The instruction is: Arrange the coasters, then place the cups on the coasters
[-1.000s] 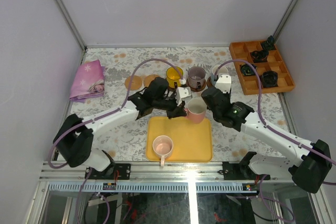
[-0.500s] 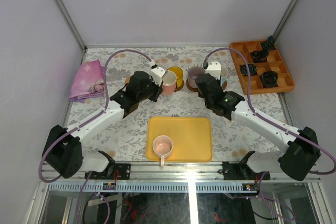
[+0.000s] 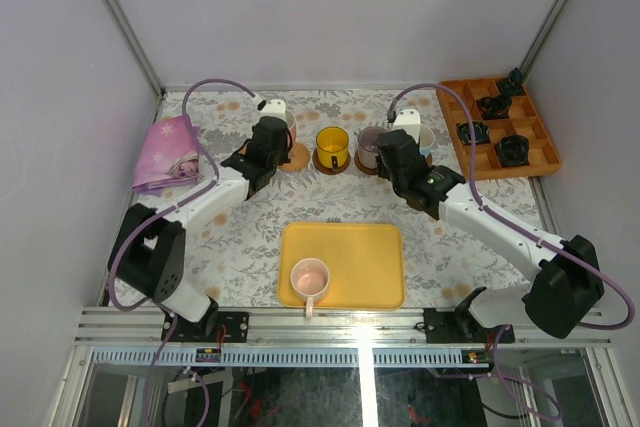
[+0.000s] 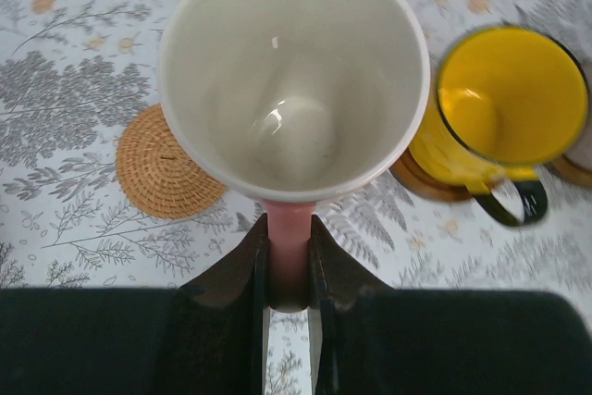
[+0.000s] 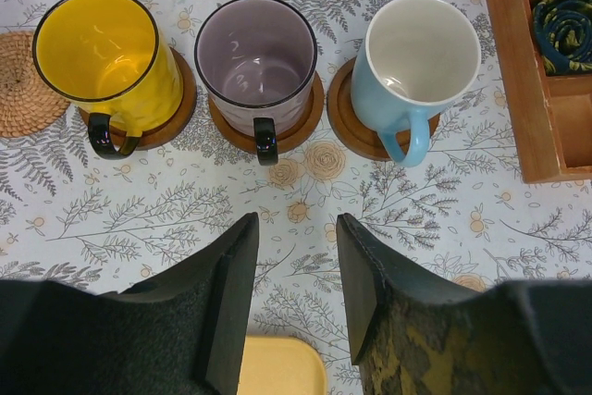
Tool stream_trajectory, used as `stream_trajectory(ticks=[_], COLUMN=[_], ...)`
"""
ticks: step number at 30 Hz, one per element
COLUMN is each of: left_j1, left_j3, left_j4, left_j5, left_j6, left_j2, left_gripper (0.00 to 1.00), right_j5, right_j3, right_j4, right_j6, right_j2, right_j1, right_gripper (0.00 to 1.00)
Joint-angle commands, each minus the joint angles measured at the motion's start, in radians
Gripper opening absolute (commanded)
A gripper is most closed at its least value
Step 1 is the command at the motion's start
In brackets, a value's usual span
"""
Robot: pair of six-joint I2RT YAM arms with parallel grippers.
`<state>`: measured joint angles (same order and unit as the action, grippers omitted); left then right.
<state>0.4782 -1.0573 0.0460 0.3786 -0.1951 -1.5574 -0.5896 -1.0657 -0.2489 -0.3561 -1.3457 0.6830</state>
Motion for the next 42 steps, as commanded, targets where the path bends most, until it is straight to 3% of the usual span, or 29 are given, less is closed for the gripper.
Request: stream_trajectory(ticks=[1, 10, 42], left_j1=[-0.016, -0.017, -0.001], left_j3=[-0.067, -0.052, -0.051], left_j4=[-0.147, -0.231, -0.193], left_j5=[0.099, 0.075, 0.030], left_j6=[-0.114, -0.130, -0.111], left_j2=[-0.047, -0.118, -0.215], left_gripper=[0.00, 0.00, 0.00], right_j5=[0.022, 0.066, 0.080], right_j3=[-0.044, -0.061, -0.059], right_j4=[0.037, 0.037, 0.039], right_j6=[0.016, 0.021, 0.017], right_j2=[-0.006, -0.043, -0.056], right_j1=[-0.017, -0.023, -0.028], right_gripper=[0.46, 0.46, 0.45])
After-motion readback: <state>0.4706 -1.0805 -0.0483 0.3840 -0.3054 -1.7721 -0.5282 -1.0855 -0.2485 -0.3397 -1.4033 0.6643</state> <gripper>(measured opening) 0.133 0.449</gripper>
